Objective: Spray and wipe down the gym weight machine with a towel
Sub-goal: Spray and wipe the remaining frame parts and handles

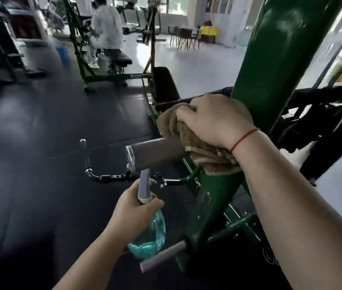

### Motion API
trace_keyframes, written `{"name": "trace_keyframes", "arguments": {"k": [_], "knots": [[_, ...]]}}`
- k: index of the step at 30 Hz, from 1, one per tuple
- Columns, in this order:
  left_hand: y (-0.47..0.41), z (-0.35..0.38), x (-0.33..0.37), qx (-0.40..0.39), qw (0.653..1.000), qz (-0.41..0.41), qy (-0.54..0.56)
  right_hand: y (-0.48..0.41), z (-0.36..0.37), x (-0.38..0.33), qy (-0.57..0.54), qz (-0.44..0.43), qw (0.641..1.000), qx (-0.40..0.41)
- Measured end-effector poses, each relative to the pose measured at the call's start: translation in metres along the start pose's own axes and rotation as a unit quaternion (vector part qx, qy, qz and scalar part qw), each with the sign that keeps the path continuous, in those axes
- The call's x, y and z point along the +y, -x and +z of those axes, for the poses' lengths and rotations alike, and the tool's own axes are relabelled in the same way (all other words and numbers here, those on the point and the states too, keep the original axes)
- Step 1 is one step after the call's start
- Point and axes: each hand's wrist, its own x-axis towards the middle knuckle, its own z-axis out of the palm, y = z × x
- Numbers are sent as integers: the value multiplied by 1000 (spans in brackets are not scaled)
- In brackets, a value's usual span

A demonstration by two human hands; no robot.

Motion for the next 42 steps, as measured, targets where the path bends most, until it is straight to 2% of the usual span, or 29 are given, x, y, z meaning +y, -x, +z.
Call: {"name": "trace_keyframes", "arguments": {"k": [6,12,15,20,23,32,42], "knots": [[30,-56,31,26,996,-60,-55,-27,-7,-13,42,76,987,-138],[51,-118,94,-32,993,-80,-84,-35,-11,-29,98,127,957,-242],[53,-140,126,-70,991,-58,-103,-30,-13,-37,108,164,955,-222],[47,-159,166,-128,985,-34,-107,-13,-15,-36,56,180,976,-106],[33,-158,184,-173,978,-15,-113,-12,-12,-34,31,185,979,-78],[-27,-132,215,-257,954,15,-151,-14,-4,-26,7,179,982,-53],[-70,-126,230,-283,939,29,-194,-17,-1,-30,17,197,979,-57]]}}
